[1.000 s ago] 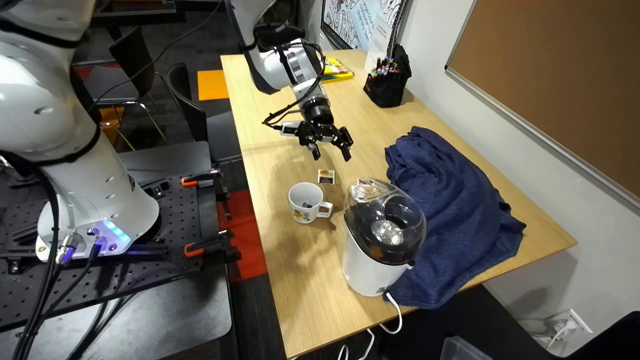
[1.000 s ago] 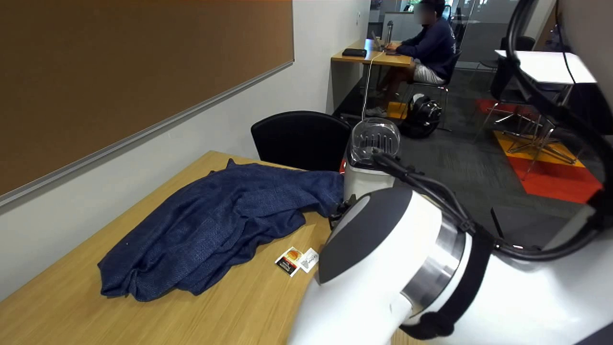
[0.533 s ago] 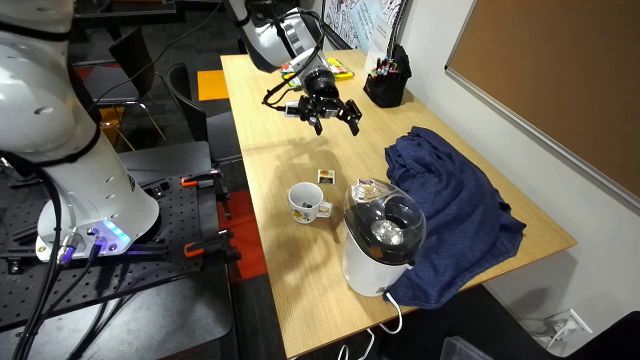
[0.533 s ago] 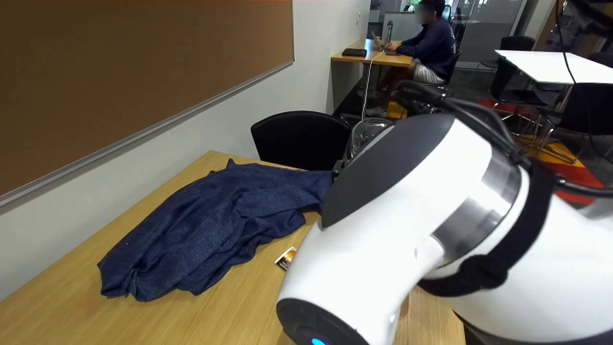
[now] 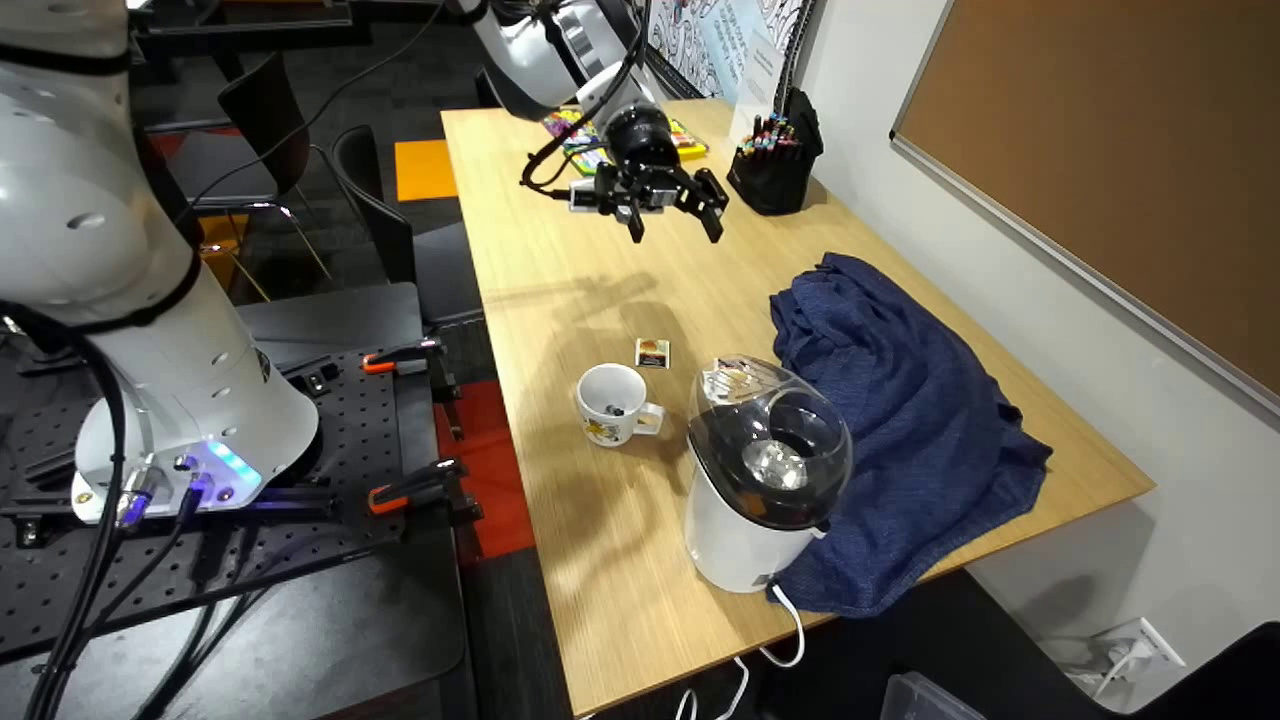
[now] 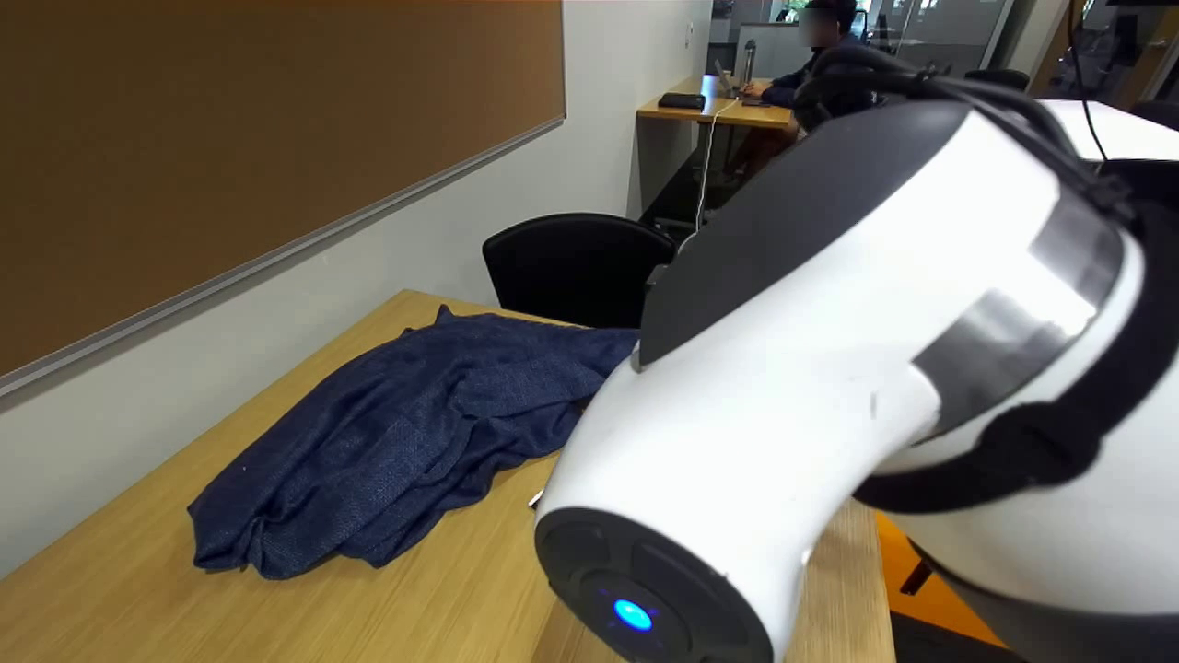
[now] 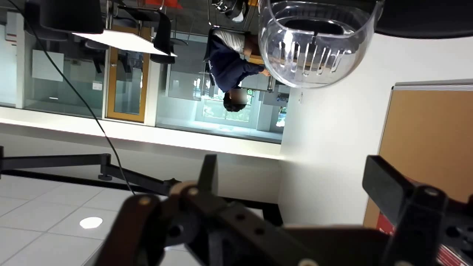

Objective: Pick the pen from the table and place it in the white cup

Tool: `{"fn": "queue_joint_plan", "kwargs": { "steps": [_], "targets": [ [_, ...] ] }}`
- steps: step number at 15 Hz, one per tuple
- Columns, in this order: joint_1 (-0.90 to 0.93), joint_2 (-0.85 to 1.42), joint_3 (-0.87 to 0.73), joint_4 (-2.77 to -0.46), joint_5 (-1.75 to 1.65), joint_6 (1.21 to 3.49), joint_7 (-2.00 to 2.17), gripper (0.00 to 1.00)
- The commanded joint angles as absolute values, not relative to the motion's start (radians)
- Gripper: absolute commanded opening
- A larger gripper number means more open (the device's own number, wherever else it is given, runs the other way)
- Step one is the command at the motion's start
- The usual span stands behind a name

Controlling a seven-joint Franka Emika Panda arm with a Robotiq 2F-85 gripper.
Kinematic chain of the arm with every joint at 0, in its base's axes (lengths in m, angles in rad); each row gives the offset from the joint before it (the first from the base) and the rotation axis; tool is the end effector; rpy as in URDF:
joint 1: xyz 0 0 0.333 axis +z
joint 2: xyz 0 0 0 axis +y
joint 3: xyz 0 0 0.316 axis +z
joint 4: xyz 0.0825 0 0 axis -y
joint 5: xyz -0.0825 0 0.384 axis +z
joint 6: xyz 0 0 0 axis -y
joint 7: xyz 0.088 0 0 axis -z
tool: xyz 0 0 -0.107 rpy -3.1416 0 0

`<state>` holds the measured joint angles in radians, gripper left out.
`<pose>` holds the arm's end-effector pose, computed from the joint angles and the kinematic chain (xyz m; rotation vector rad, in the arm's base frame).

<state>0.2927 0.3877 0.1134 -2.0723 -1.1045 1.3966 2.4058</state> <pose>0.5041 0.0983 0.2576 1.3586 -1.2693 0.9604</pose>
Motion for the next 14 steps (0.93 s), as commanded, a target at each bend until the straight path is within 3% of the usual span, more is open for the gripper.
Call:
{"fn": "queue_joint_plan", "kwargs": {
  "steps": [1, 14],
  "targets": [
    [0.247, 0.312, 0.145, -2.151, -1.176, 1.506, 2.366, 1.00],
    [0.075, 0.200, 0.113, -2.271, -1.317, 2.266, 1.958, 1.00]
  ]
}}
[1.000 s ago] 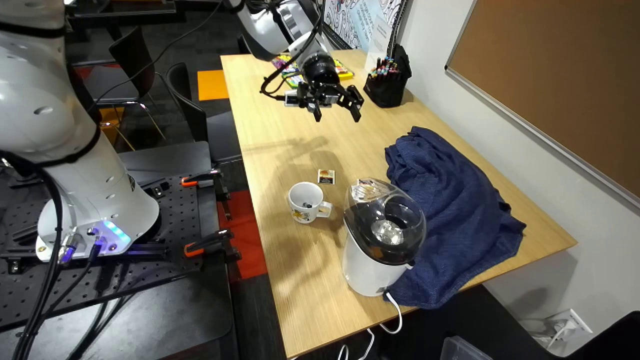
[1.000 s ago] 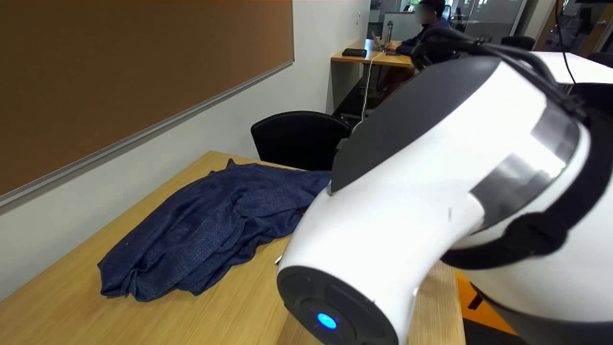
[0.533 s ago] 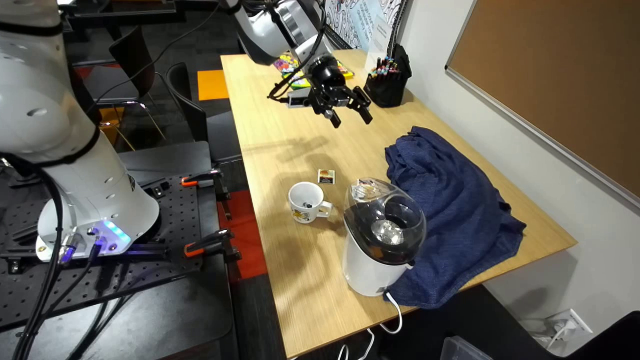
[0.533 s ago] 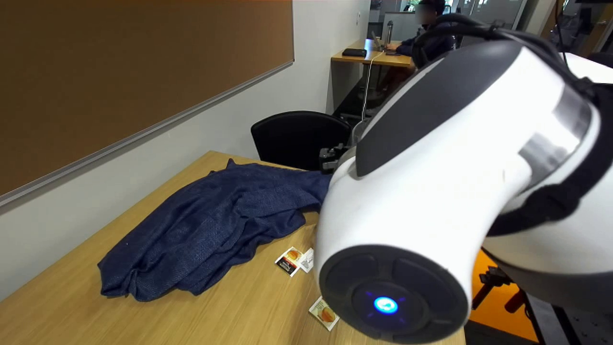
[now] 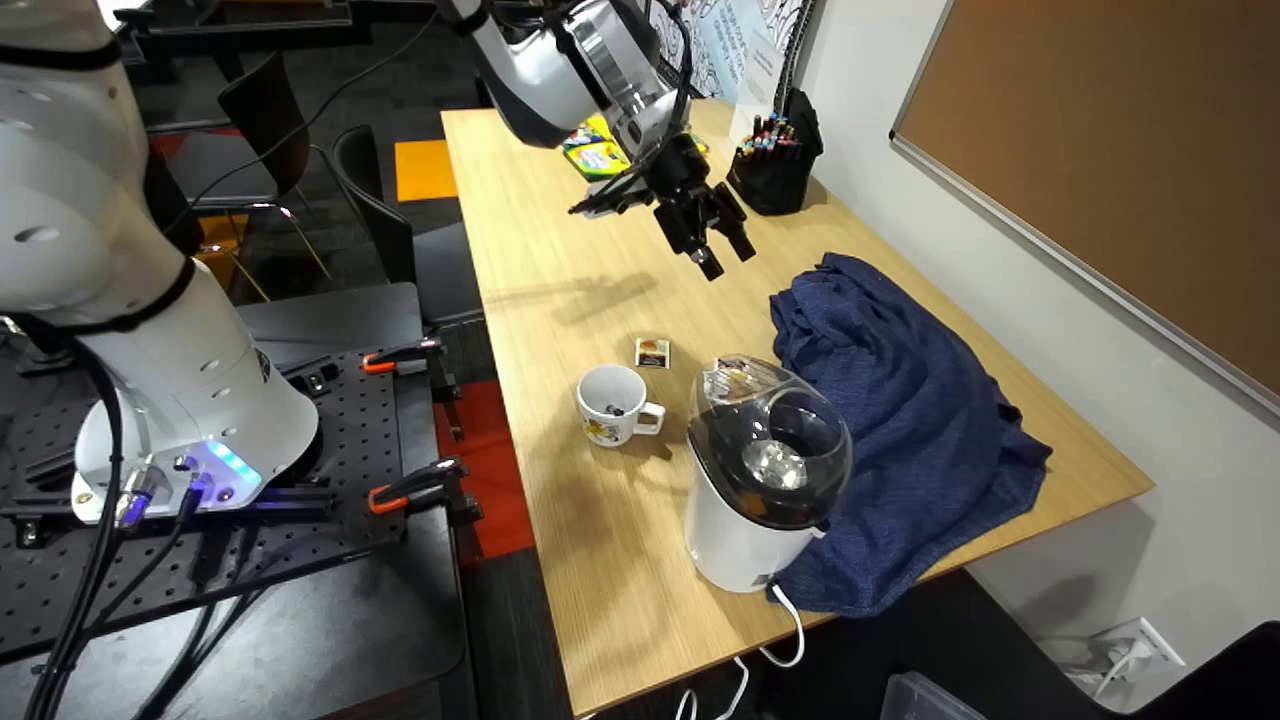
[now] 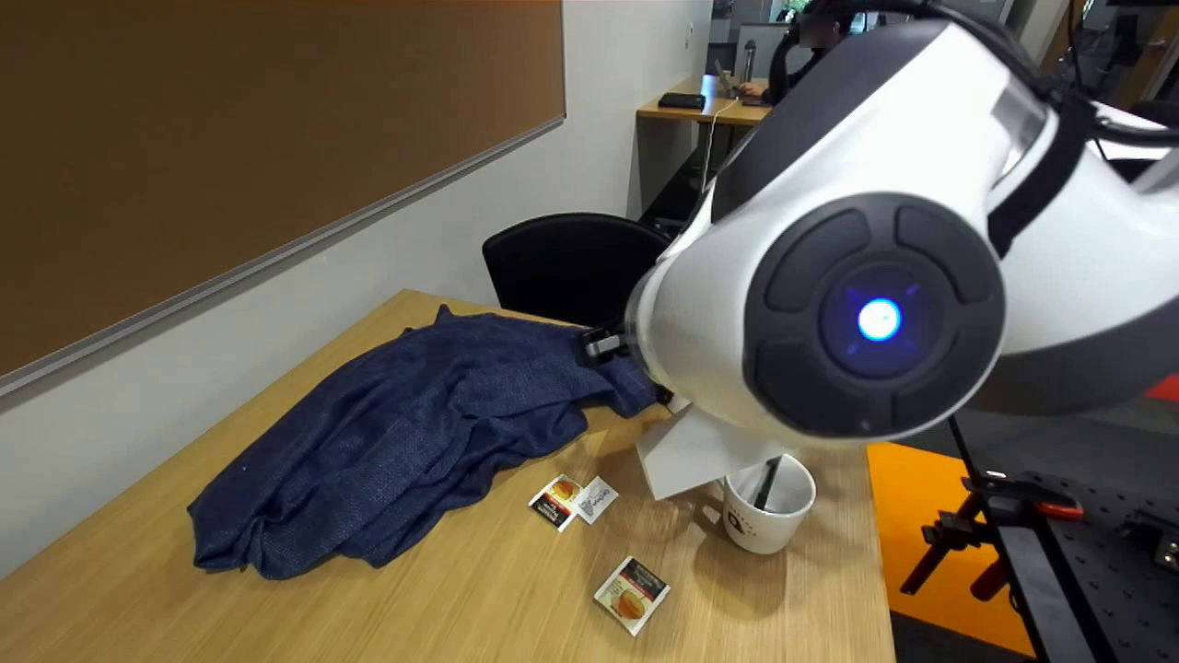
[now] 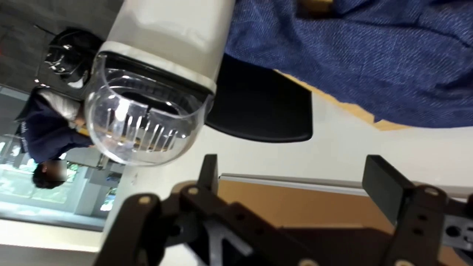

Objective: Pick the pen from the table and place it in the white cup

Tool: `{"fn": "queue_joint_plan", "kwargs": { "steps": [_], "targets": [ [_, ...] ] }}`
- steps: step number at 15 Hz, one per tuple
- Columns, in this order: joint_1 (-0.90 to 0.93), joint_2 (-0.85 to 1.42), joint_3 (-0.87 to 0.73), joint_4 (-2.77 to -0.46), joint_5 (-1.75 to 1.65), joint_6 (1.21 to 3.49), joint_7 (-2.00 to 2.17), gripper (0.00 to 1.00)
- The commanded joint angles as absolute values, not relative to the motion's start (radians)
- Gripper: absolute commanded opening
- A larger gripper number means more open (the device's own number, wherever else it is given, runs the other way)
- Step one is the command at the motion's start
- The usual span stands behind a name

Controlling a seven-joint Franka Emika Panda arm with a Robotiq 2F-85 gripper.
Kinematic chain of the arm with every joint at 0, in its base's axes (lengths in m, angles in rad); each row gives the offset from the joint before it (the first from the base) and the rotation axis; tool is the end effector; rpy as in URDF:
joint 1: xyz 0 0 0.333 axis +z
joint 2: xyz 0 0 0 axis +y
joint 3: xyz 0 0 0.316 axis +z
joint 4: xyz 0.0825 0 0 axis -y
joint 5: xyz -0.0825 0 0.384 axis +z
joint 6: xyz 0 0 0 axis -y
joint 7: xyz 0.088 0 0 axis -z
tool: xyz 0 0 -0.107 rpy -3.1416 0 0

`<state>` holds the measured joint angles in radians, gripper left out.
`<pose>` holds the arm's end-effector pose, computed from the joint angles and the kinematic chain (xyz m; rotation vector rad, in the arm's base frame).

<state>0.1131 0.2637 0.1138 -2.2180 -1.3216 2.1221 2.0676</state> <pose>0.5302 0.0779 0.2531 2.1199 -0.9948 0.9272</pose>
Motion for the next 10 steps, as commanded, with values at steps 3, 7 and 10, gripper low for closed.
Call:
{"fn": "queue_joint_plan", "kwargs": {
  "steps": [3, 7, 10],
  "targets": [
    [0.048, 0.174, 0.105, -2.300, -1.245, 2.422, 1.796, 1.00],
    [0.029, 0.140, 0.094, -2.349, -1.106, 2.561, 1.570, 1.00],
    [0.033, 0.114, 0.087, -2.383, -0.986, 2.596, 1.406, 1.00]
  ]
}}
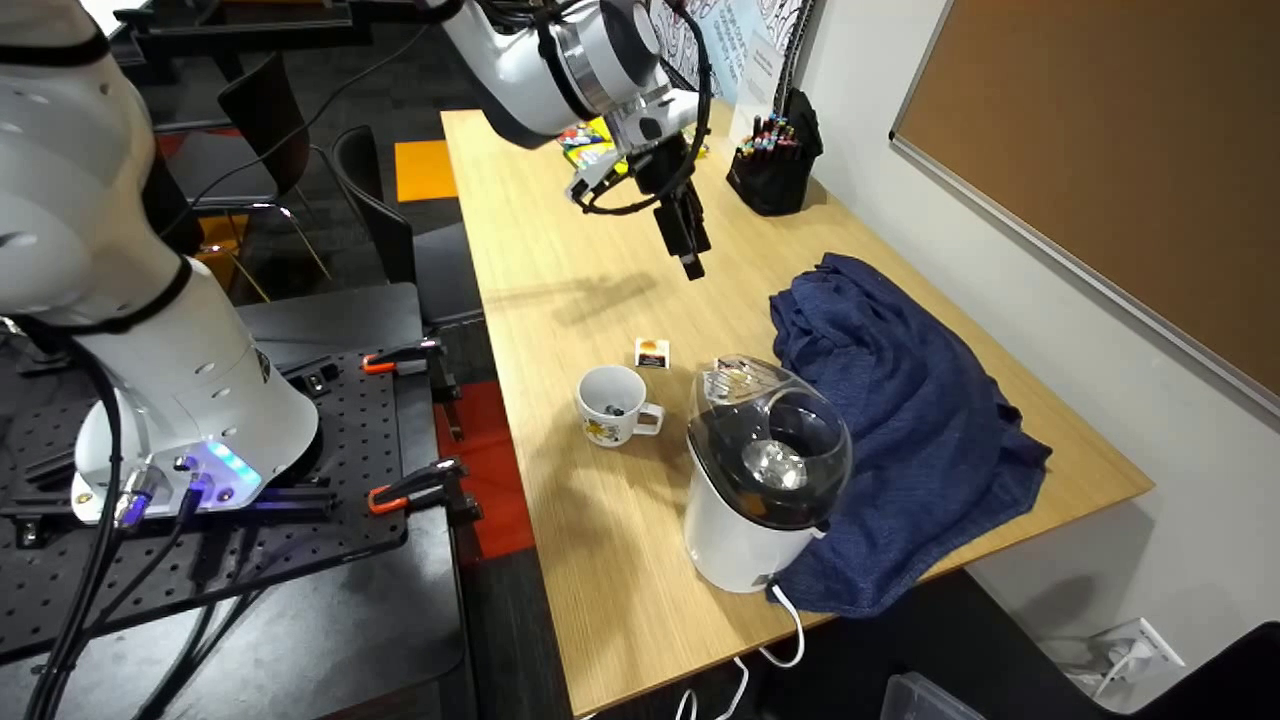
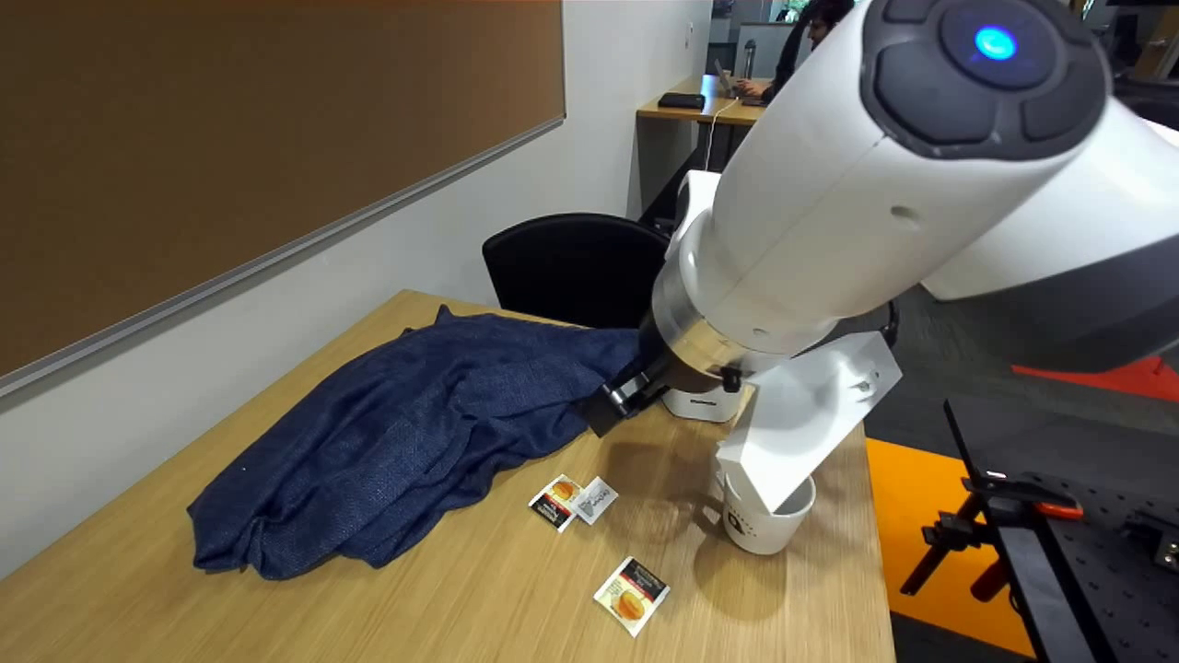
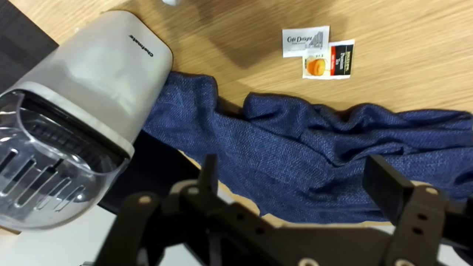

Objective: Pick the pen from the table and place it in the white cup

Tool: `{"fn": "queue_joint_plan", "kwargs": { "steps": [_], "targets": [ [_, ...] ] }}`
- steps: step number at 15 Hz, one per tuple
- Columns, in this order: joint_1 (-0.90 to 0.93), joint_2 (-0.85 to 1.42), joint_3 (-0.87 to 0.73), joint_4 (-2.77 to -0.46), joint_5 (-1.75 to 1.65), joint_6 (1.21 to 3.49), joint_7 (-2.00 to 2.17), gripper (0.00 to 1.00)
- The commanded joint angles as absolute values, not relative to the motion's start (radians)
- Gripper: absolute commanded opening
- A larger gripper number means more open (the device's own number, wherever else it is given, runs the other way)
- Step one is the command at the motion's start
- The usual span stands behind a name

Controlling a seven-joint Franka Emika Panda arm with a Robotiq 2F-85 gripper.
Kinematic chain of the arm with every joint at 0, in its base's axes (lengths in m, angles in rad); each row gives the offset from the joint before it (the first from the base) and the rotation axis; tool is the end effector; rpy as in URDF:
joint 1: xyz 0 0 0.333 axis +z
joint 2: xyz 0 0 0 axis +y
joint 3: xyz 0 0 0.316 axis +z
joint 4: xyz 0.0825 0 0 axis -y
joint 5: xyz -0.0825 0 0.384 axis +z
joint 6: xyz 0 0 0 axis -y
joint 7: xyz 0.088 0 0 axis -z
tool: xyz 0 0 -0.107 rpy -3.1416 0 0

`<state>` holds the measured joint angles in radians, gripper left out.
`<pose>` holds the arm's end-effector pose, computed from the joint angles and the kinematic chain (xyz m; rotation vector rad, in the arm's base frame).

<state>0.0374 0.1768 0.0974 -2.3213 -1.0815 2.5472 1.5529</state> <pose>0.5146 0.0817 0.2658 2.6207 -0.6867 0.6637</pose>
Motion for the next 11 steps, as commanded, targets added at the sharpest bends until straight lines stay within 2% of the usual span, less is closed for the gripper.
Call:
{"fn": "queue_joint_plan", "kwargs": {
  "steps": [1, 7, 11],
  "targets": [
    [0.035, 0.107, 0.084, -2.392, -0.952, 2.600, 1.359, 1.00],
    [0.055, 0.084, 0.074, -2.417, -0.834, 2.585, 1.194, 1.00],
    [0.065, 0.118, 0.069, -2.389, -0.854, 2.568, 1.232, 1.00]
  ]
}}
